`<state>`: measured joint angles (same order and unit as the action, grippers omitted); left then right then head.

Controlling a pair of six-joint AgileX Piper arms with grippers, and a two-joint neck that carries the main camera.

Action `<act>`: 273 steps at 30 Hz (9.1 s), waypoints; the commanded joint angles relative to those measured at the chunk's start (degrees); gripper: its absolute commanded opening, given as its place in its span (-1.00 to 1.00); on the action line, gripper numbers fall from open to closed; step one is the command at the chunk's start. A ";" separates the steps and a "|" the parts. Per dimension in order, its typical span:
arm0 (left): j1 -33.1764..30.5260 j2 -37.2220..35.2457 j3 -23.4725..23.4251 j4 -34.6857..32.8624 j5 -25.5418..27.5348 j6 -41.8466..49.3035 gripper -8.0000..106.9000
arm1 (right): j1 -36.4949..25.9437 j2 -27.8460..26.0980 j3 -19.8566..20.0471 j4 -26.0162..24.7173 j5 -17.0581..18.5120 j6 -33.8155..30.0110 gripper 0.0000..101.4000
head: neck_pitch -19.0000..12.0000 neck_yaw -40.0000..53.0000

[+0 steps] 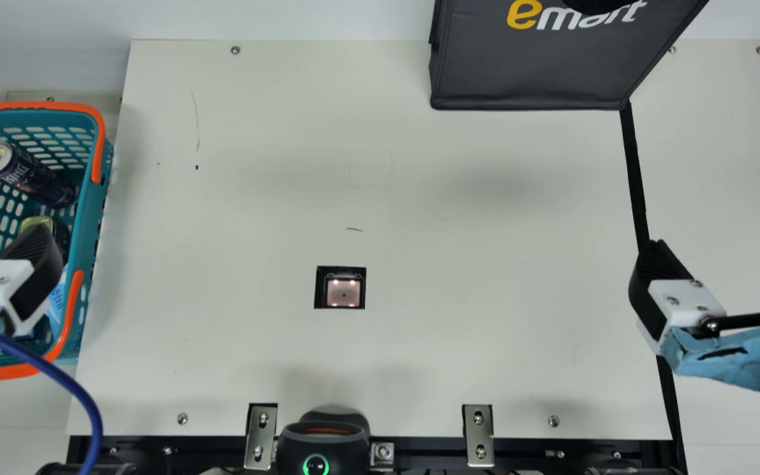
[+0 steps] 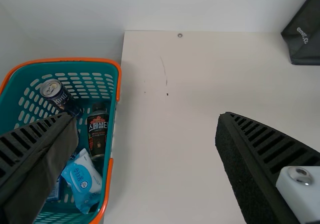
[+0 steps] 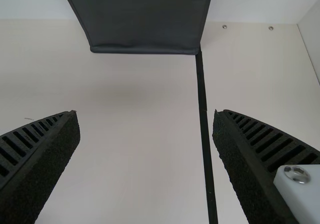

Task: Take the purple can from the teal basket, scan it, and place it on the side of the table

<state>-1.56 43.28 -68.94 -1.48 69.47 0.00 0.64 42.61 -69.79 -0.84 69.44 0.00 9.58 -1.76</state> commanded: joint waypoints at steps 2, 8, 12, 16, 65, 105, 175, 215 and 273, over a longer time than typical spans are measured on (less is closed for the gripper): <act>-0.02 -0.04 0.04 0.10 0.12 0.01 0.71 | 0.00 0.00 0.00 0.00 0.00 0.00 0.87 | -1.66 0.18; -0.24 -0.73 0.92 0.84 0.57 -0.59 0.71 | 0.00 0.00 0.00 0.00 0.00 0.00 0.87 | -1.66 0.18; -0.24 -0.73 0.92 0.84 0.57 -0.59 0.71 | 0.00 0.00 0.00 0.00 0.00 0.00 0.87 | -1.66 0.18; -0.24 -0.73 0.92 0.84 0.57 -0.59 0.71 | 0.00 0.00 0.00 0.00 0.00 0.00 0.87 | -1.66 0.18; -0.24 -0.73 0.92 0.84 0.57 -0.59 0.71 | 0.00 0.00 0.00 0.00 0.00 0.00 0.87 | -1.66 0.18; -0.24 -0.73 0.92 0.84 0.57 -0.59 0.71 | 0.00 0.00 0.00 0.00 0.00 0.00 0.87 | -1.66 0.18; -0.24 -0.73 0.92 0.84 0.57 -0.59 0.71 | 0.00 0.00 0.00 0.00 0.05 0.00 0.87 | -1.66 0.18; -0.24 -0.73 0.92 0.84 0.57 -0.59 0.71 | 0.00 0.00 0.00 0.00 -0.01 0.00 0.87 | -1.66 0.18; -0.24 -0.73 0.92 0.84 0.57 -0.59 0.71 | 0.00 0.00 0.00 0.00 -0.01 0.00 0.87 | -1.66 0.18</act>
<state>-1.80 42.54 -68.03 -0.65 70.04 -0.59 0.64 42.61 -69.79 -0.84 69.43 0.00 9.58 -1.76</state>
